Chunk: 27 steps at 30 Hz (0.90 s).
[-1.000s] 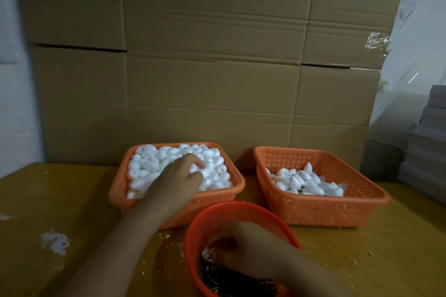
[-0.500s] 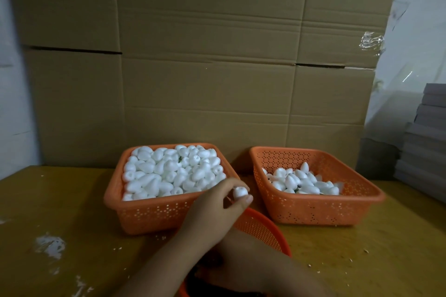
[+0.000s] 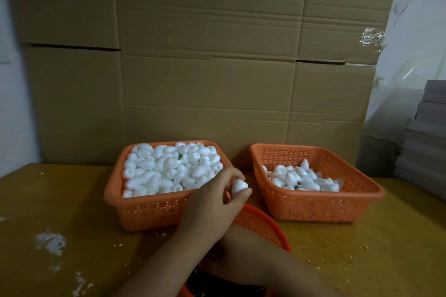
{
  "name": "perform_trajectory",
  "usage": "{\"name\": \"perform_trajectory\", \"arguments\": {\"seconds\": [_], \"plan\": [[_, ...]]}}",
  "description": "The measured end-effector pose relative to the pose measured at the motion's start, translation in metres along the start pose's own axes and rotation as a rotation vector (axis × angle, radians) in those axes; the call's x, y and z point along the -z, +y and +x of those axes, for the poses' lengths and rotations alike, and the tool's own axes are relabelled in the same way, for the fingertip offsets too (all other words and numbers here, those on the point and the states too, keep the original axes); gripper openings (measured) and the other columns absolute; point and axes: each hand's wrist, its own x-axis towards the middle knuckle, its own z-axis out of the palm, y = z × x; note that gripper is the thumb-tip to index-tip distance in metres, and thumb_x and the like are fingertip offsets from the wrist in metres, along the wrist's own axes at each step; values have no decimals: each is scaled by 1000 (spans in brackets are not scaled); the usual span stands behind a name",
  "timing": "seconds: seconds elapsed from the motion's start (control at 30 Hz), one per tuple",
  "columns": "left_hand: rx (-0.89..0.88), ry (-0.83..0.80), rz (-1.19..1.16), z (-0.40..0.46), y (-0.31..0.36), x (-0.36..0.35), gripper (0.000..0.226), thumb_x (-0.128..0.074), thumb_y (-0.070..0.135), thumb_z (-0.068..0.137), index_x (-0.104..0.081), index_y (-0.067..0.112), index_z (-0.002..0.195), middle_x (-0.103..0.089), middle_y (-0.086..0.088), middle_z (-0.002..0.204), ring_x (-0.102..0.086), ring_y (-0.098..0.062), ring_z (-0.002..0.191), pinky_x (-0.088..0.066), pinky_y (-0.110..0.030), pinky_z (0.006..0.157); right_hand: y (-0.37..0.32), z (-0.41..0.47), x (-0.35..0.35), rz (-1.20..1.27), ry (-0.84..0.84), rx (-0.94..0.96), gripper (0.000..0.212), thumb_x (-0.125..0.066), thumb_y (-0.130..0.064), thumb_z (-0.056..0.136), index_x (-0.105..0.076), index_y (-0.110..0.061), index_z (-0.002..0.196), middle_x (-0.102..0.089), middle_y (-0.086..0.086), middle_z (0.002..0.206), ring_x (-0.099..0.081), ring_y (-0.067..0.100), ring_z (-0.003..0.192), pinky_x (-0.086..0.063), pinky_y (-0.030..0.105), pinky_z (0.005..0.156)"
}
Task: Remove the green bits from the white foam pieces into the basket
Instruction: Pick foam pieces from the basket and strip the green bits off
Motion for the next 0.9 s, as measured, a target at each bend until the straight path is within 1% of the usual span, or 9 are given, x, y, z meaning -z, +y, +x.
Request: {"name": "perform_trajectory", "arguments": {"seconds": [0.1,0.2,0.33,0.43,0.5,0.6,0.7,0.77,0.9], "plan": [[-16,-3,24,0,0,0,22,-62,44,88,-53,53,106,-58,30,99,-58,6,87,-48,-16,71,1,0,-3,-5,0,2,45,-53,-24,94,-50,-20,139,-56,5,136,-52,16,122,-40,25,98],[-18,10,18,0,0,-1,27,-66,38,88,-58,50,111,-57,24,99,-57,4,86,-48,-17,73,1,1,-3,-12,15,12,45,-54,-24,94,-50,-20,138,-57,6,136,-53,17,121,-39,23,97],[1,35,7,0,0,0,29,-68,32,86,-49,52,96,-57,35,98,-60,7,85,-45,-12,69,4,0,-4,17,12,-8,41,-56,-24,93,-55,-20,133,-62,5,127,-58,17,112,-46,29,93],[-18,31,29,0,1,0,27,-67,39,86,-49,58,90,-58,37,94,-59,6,84,-41,-7,66,6,0,-7,-1,29,10,42,-54,-27,93,-53,-21,135,-61,4,129,-56,15,115,-42,23,93],[-43,40,32,0,2,-1,15,-64,44,87,-57,52,98,-59,30,94,-57,7,89,-41,-8,69,7,0,-9,-15,42,23,44,-53,-28,93,-52,-21,136,-59,4,133,-53,14,118,-36,17,93],[-58,70,24,1,1,-2,27,-64,42,89,-65,40,115,-53,31,106,-53,12,99,-42,-7,75,6,-1,-9,-26,51,16,45,-54,-27,93,-51,-20,138,-57,7,136,-51,16,121,-29,12,92],[-56,98,8,2,1,-1,40,-66,30,89,-61,34,128,-51,30,118,-46,21,108,-37,0,86,5,0,-6,21,32,16,43,-57,-24,92,-55,-17,134,-61,8,129,-57,19,115,-45,29,96],[-32,103,-6,2,2,0,44,-64,24,91,-57,33,134,-53,29,122,-42,24,113,-34,1,91,3,-1,-3,28,18,5,41,-58,-23,92,-57,-15,132,-63,8,128,-59,21,114,-47,37,95],[-20,97,-37,2,2,1,48,-63,13,92,-56,35,134,-50,35,112,-41,32,104,-32,5,86,2,-1,-3,28,14,-2,39,-58,-21,93,-58,-14,131,-63,8,128,-58,21,115,-46,36,96]]}}
